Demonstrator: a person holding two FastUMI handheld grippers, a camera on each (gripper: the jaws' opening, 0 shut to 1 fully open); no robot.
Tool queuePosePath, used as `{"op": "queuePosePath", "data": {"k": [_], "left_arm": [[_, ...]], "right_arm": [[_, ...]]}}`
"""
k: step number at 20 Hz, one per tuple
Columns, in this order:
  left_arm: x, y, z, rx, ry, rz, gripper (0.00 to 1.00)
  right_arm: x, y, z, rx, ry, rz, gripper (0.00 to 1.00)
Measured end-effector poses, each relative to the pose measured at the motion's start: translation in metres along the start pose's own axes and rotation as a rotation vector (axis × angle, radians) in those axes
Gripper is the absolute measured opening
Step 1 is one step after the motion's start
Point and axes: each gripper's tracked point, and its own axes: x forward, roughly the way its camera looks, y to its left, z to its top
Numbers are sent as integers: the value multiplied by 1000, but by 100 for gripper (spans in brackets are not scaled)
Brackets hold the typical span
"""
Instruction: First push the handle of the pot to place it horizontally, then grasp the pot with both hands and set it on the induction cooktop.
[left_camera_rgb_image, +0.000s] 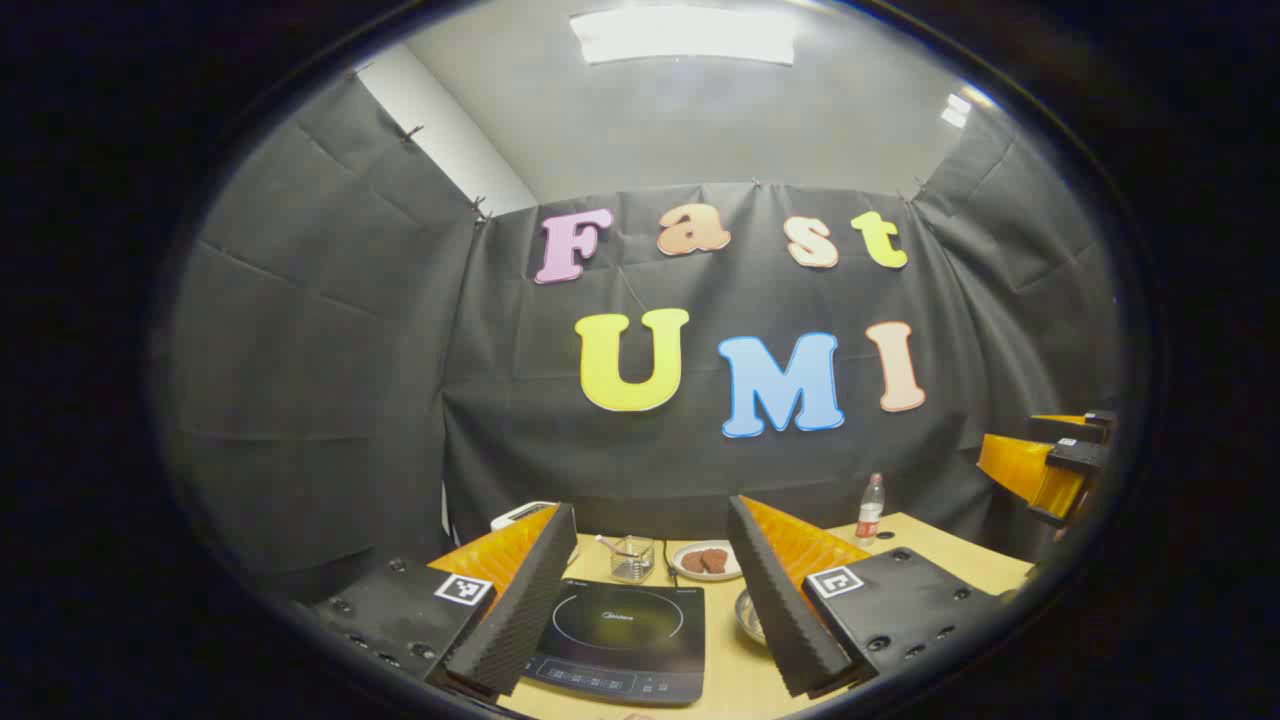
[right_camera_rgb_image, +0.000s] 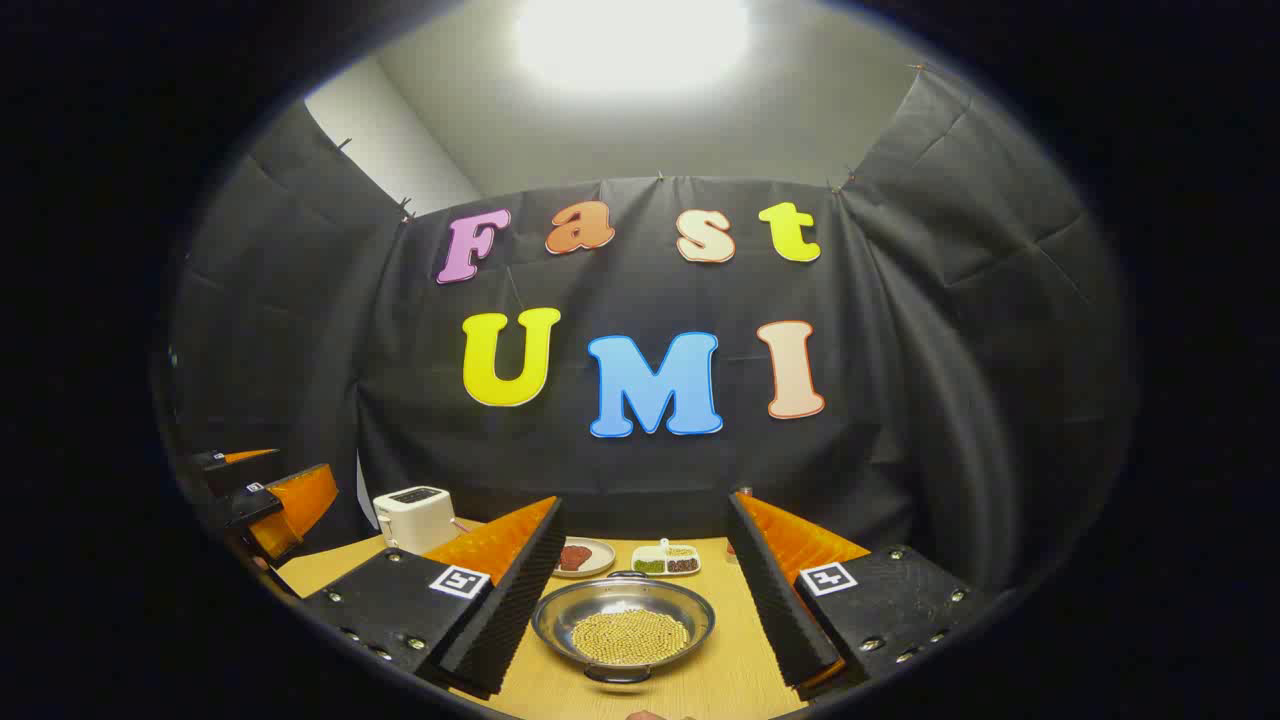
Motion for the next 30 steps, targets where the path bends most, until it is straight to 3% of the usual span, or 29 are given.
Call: {"op": "queuePosePath", "data": {"k": [23,26,27,29,30], "left_arm": [[3,14,4,1,-18,-8,100],[5,18,2,2,-20,-8,100],[5,19,2,2,-19,-8,100],[5,23,1,1,-17,-7,100],[4,25,1,0,-15,-8,100]], "right_arm": [[3,16,-7,-21,18,0,95],[3,16,-9,-40,22,-22,83],[3,19,-8,-38,23,-20,71],[-1,17,-7,-40,26,-40,68],[3,21,-9,-36,29,-31,56]]}}
